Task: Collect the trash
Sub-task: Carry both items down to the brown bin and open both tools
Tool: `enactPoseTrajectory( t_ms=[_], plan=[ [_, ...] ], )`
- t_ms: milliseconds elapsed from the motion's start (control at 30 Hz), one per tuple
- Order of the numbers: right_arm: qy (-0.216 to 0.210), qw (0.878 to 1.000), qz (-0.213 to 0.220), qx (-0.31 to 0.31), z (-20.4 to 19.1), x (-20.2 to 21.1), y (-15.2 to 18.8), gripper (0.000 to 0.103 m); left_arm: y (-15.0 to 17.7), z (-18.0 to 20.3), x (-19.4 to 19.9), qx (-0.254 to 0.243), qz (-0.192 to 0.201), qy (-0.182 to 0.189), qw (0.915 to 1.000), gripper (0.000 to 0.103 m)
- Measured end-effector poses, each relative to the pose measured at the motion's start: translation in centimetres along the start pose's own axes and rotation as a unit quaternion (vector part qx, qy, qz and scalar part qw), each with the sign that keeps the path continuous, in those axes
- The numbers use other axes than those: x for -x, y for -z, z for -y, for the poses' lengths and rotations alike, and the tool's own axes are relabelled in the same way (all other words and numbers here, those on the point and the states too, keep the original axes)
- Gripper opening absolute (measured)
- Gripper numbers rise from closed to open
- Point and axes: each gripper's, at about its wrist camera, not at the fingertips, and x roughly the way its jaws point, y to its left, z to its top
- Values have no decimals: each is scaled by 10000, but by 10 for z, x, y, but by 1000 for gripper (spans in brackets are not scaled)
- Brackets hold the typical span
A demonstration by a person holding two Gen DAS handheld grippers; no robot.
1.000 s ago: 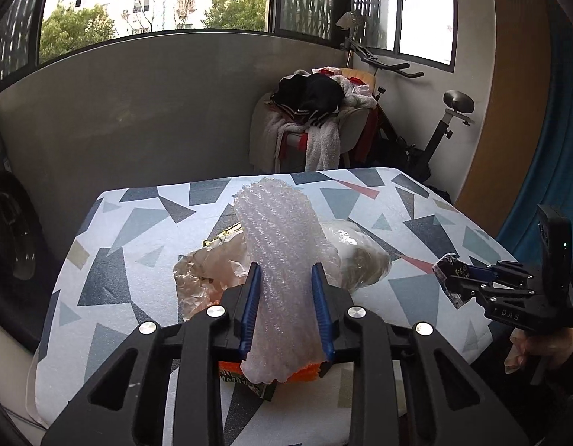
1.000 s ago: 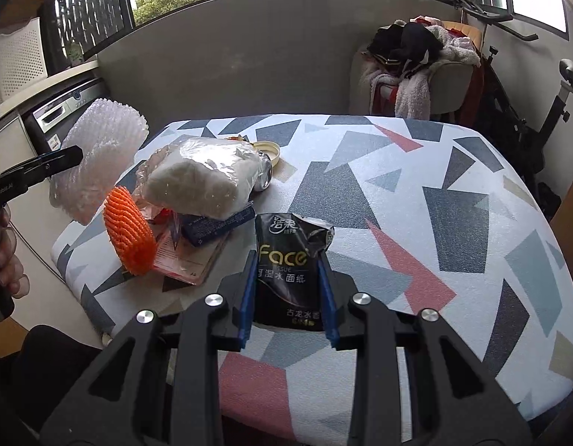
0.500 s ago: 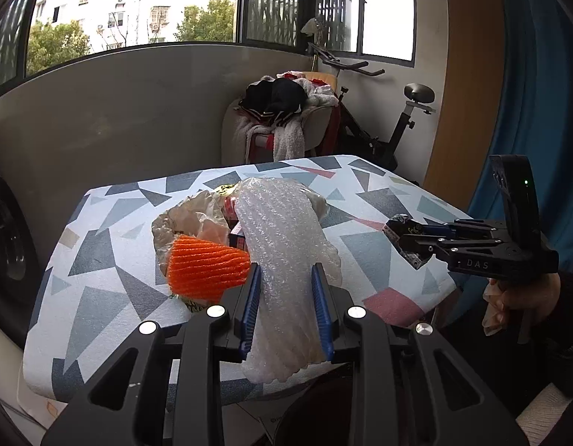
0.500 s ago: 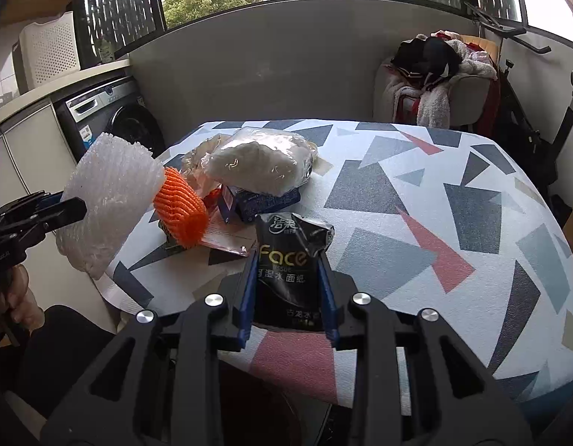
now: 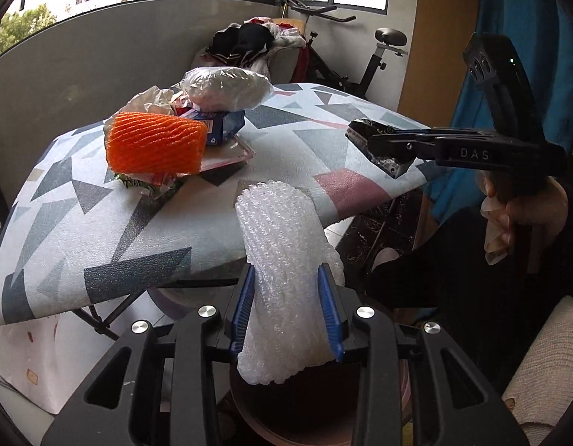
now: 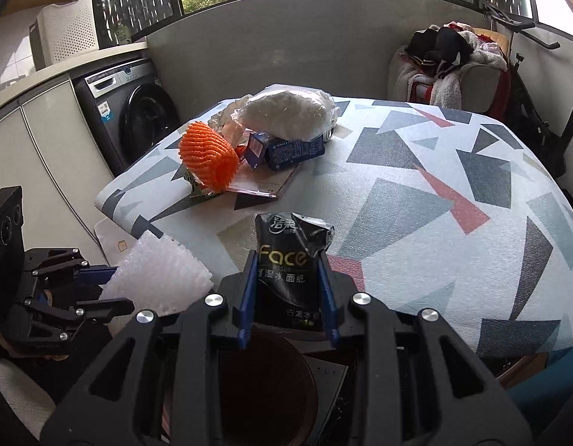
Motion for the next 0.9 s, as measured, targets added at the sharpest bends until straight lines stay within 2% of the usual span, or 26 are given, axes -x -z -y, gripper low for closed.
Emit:
enactPoseTrajectory(
  t_ms=[33,100,200,267,333,500,733,900],
  plan=[
    [-17,10000,-33,2,-1,-1,3,32,-1,1,0,-5,-4,3,10000,43],
    [-56,9999,-103,20,-2,-3,6,32,-2,-1,3,42,91,-60,9999,73],
    [-152,9996,-235,68,-7,-9,13,33,-3,-8,11,193,266,-121,9994,85],
    [-230,9989,-390,116,-10,-16,17,33,-5,-13,15,234,298,-331,9987,90],
    [-335,9974,-603,189,-15,-24,23,33,-7,-17,20,180,340,-575,9976,92],
    [-454,9908,-1081,680,-39,-43,34,33,-6,-27,31,45,427,-797,9959,95],
    [-401,9783,-1774,997,-54,-73,53,34,6,-48,22,541,192,-667,9961,95],
    [-343,9710,-2179,926,-54,-93,62,34,9,-51,13,572,23,-662,9962,95]
  ],
)
